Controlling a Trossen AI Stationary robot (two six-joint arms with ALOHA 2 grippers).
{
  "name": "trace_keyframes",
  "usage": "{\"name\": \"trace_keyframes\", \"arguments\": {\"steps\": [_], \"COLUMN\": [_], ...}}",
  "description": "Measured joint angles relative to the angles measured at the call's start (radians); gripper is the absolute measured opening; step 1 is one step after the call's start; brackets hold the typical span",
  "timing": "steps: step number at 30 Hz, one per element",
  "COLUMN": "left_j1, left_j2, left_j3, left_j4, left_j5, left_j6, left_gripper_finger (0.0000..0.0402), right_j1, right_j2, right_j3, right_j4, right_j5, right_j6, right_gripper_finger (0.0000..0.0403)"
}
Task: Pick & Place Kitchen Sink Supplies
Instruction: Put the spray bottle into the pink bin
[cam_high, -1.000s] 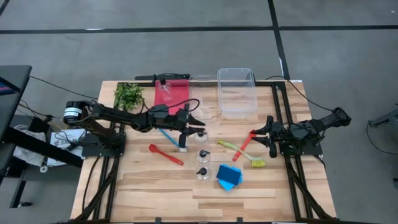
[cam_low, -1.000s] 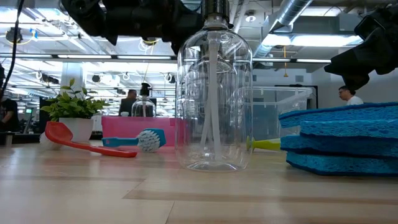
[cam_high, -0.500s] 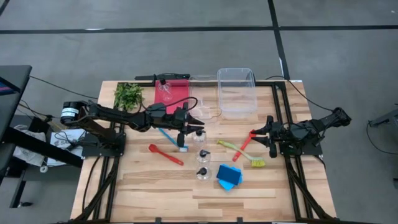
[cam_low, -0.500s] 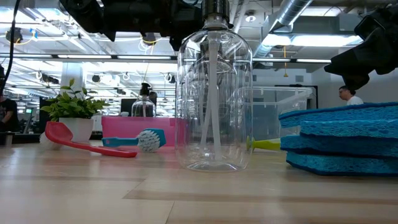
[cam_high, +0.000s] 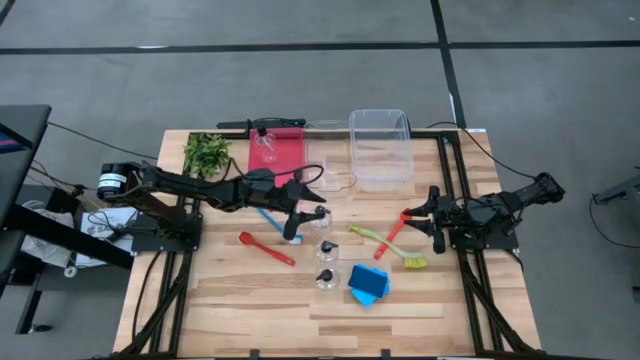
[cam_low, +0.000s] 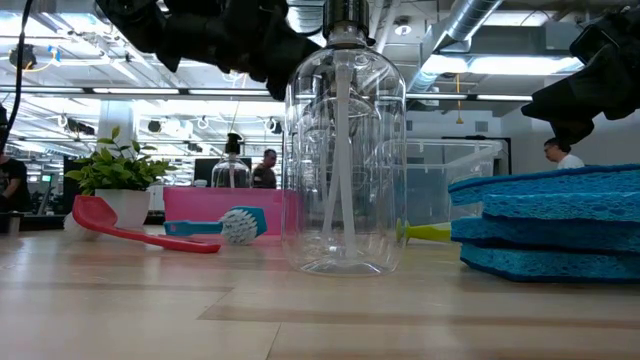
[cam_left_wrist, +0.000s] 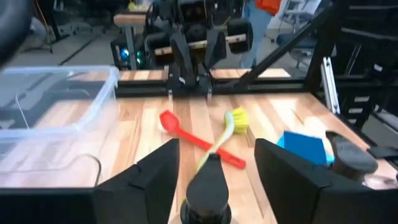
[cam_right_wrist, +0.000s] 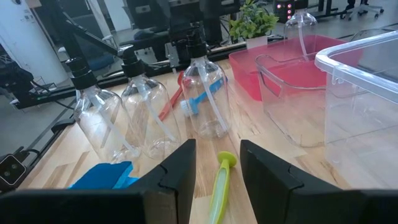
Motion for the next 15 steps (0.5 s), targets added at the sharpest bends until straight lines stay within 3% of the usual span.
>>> {"name": "trace_keyframes", "arguments": {"steps": [6,15], "left_j1": [0.000,0.015], "left_j2": [0.000,0.000], "left_j3": [0.000,-0.037], "left_j4": [-0.028,-0.033], "left_j5": [0.000,-0.001], "left_j6": [0.011,0.041], "left_gripper_finger": [0.0240,0.0244], "right_j1": [0.000,0.000], "right_j2": [0.000,0.000], "right_j3": [0.000,0.000], "right_j4": [0.000,0.000], "right_j5": [0.000,0.000], "right_j6": [0.000,0.000], "right_gripper_finger": [0.0119,0.0119]}}
